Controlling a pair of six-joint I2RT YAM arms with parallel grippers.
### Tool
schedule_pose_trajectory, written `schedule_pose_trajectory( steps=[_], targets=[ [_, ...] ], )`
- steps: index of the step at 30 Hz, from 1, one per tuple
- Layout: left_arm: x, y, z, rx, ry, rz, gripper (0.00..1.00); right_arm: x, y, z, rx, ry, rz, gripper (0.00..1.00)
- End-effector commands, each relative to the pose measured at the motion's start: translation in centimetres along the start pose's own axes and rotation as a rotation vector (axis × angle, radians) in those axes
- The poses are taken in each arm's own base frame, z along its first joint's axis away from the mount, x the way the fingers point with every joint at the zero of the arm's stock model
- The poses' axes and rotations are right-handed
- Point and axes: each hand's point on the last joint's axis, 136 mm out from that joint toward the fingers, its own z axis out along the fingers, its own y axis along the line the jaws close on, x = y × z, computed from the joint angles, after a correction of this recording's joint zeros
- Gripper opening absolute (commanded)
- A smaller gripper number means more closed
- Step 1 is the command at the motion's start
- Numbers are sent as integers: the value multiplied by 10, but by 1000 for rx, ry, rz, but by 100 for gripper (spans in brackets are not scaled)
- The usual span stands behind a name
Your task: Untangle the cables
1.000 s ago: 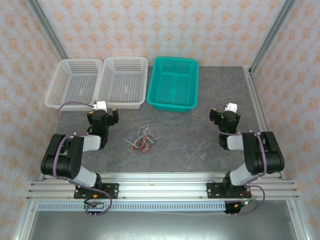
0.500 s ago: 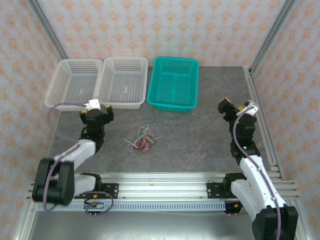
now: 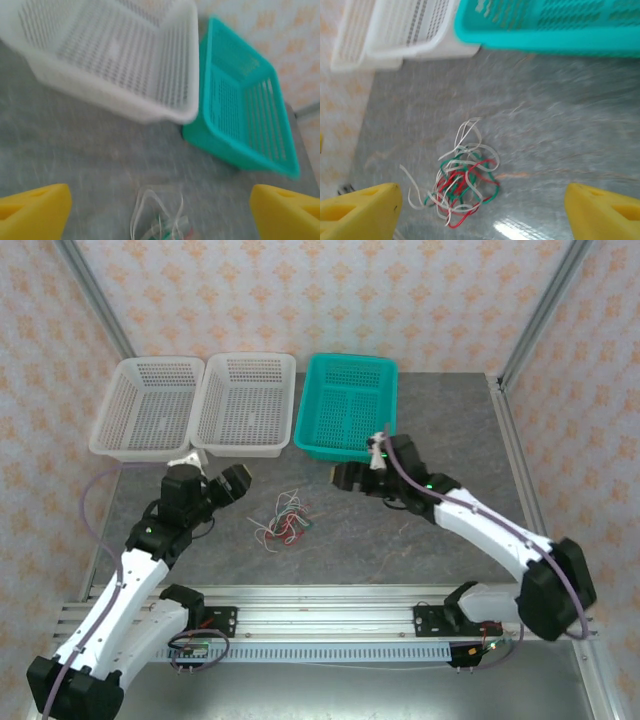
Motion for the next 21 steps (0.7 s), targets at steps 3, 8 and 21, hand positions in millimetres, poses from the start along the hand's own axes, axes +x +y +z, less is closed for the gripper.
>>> schedule_pose_trajectory(
  steps=[3,8,21],
  targets=[
    [69,35,6,-72,245,-217,64,25,26,35,10,122,-87,85],
    [82,35,23,-51,307,-278,59,48,55,61,-55,212,-106,85],
    [83,52,59,-122,305,-248,50,65,66,76,-55,272,-124,84]
  ],
)
